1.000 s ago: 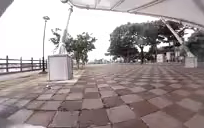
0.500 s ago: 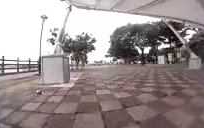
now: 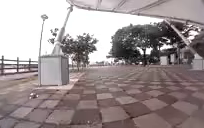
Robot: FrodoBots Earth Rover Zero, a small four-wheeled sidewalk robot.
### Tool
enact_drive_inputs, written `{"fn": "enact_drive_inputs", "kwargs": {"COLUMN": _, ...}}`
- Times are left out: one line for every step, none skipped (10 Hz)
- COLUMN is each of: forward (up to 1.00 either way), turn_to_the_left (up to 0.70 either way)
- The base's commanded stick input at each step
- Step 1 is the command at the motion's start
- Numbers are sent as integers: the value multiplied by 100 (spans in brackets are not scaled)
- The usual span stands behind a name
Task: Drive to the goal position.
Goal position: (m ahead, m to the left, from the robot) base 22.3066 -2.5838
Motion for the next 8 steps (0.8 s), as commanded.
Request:
{"fn": "enact_drive_inputs", "kwargs": {"forward": 100, "turn_to_the_left": 0}}
{"fn": "enact_drive_inputs", "kwargs": {"forward": 100, "turn_to_the_left": 0}}
{"fn": "enact_drive_inputs", "kwargs": {"forward": 100, "turn_to_the_left": 0}}
{"fn": "enact_drive_inputs", "kwargs": {"forward": 100, "turn_to_the_left": 0}}
{"fn": "enact_drive_inputs", "kwargs": {"forward": 100, "turn_to_the_left": 0}}
{"fn": "enact_drive_inputs", "kwargs": {"forward": 100, "turn_to_the_left": 0}}
{"fn": "enact_drive_inputs", "kwargs": {"forward": 100, "turn_to_the_left": 0}}
{"fn": "enact_drive_inputs", "kwargs": {"forward": 100, "turn_to_the_left": 0}}
